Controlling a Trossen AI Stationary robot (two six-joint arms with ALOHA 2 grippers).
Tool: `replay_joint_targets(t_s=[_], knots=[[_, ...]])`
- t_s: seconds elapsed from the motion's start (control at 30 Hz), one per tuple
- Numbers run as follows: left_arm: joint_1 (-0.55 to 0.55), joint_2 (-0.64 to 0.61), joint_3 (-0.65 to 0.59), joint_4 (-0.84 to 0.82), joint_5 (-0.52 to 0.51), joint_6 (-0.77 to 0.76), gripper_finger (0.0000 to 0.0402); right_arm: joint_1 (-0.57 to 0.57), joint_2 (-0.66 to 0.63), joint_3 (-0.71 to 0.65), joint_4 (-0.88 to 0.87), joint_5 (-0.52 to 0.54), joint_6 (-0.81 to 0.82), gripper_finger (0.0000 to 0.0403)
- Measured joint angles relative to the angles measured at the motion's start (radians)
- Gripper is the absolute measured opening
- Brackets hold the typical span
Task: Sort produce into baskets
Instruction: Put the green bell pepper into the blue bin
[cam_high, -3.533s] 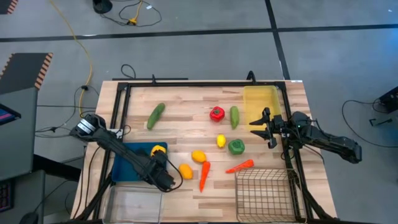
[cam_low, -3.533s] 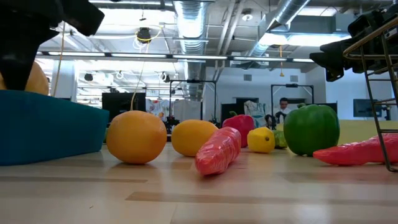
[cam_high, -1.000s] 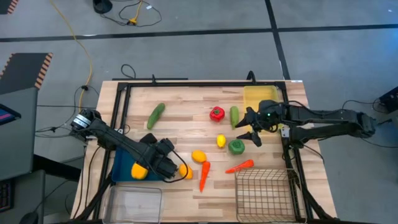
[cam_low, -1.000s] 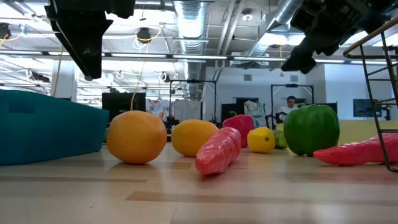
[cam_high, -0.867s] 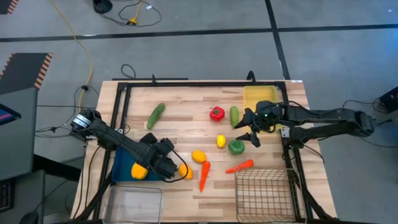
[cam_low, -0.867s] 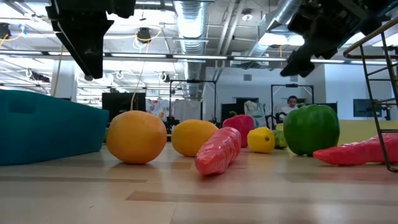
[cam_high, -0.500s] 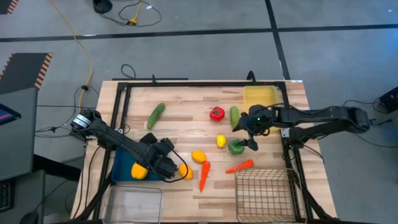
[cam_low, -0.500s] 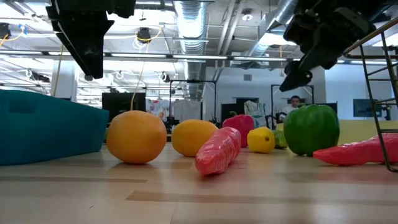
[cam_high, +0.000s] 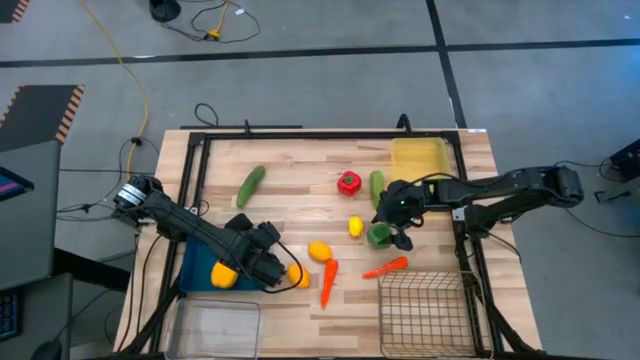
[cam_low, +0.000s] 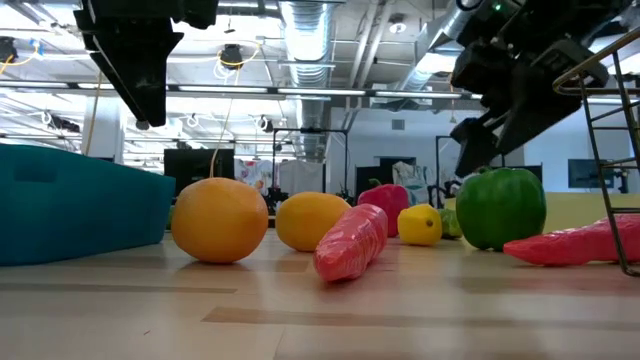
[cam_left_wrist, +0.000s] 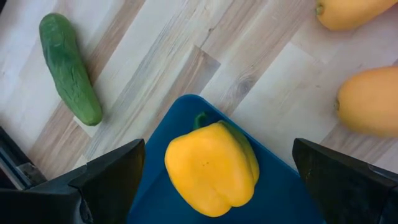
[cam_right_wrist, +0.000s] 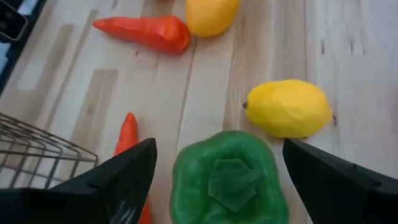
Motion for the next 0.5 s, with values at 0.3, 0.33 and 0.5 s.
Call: replay_joint_targets(t_s=[0.3,0.33,0.5], knots=[[0.0,0.0,0.0,0.018,0.0,0.0,0.0393,0.005,0.042,0.0,-0.013,0.078,-0.003,0.0375],[0.0,0.0,0.0,0.018,0.0,0.0,0.0393,0.007,0.041,0.0,-0.017,0.077,-0.003,0.0375],[0.0,0.0,0.0,0.021,0.001,0.005,0.0393,0.025,0.051,0.0,-0.05,0.079,-0.002,0.0375]])
